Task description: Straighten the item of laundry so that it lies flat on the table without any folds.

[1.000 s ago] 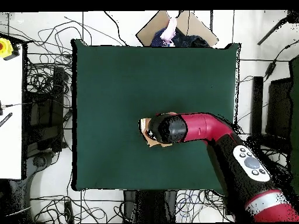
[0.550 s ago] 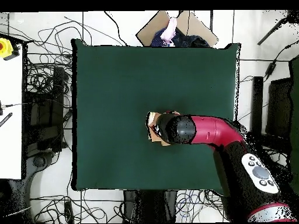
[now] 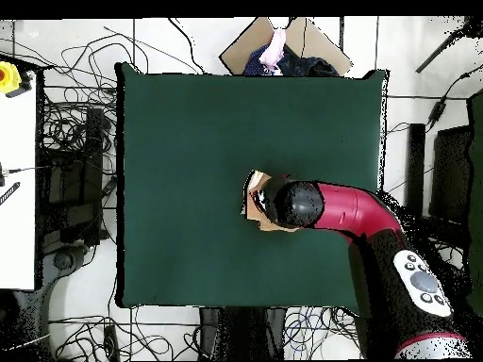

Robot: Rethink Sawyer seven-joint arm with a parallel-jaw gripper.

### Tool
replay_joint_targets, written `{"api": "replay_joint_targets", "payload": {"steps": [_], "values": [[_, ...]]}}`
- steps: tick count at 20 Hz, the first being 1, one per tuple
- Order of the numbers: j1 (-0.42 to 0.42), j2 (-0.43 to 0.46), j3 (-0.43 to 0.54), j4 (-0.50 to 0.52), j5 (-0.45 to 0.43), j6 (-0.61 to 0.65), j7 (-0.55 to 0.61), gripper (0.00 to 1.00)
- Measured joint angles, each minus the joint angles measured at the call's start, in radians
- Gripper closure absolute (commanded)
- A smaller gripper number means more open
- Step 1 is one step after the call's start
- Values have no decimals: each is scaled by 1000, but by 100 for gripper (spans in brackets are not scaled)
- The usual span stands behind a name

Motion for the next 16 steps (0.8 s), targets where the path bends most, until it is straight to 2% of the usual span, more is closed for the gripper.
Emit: {"api": "replay_joint_targets", "payload": {"steps": [6, 9, 16], "values": [[29, 3, -29, -13, 42, -19, 2, 100], [75, -4, -78, -15, 105, -29, 37, 100], [134, -40, -125, -46, 153, -25, 94, 100]]}}
